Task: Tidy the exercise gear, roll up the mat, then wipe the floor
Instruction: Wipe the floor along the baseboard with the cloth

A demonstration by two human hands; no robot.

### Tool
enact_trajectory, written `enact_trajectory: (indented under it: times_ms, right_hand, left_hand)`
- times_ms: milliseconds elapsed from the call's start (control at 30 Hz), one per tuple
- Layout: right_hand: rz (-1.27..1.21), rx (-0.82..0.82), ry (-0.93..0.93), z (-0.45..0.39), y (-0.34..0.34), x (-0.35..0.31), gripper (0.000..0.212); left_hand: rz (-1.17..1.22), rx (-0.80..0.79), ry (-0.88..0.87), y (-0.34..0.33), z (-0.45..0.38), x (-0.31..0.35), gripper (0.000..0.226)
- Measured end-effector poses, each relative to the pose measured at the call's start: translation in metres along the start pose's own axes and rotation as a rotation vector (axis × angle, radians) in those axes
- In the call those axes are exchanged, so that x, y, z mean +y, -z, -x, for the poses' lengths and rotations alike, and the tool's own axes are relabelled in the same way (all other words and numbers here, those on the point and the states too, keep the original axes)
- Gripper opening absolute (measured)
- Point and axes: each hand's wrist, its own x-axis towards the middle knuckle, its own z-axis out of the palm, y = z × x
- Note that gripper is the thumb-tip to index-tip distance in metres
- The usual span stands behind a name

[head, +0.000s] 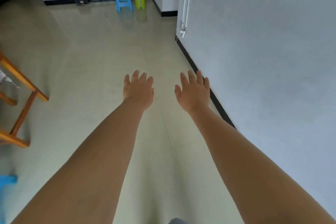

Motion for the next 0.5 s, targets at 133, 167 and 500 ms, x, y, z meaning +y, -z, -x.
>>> enact_trajectory:
  times_ms: [133,167,500]
  right_hand:
    - [0.003,0.026,-0.046,-0.109,0.004,-0.018,0.054]
    - [0.005,0.032,-0.052,-0.14,0.003,-0.022,0.054]
    - [0.001,0.007,0.003,-0.489,0.008,-0.074,0.054]
  left_hand:
    - [0.027,0.035,-0.046,0.008,-0.111,-0.028,0.047]
    - [0.037,0.042,-0.054,0.008,-0.142,-0.034,0.047]
    - [0.093,0.023,-0.003,0.027,-0.47,-0.114,0.047]
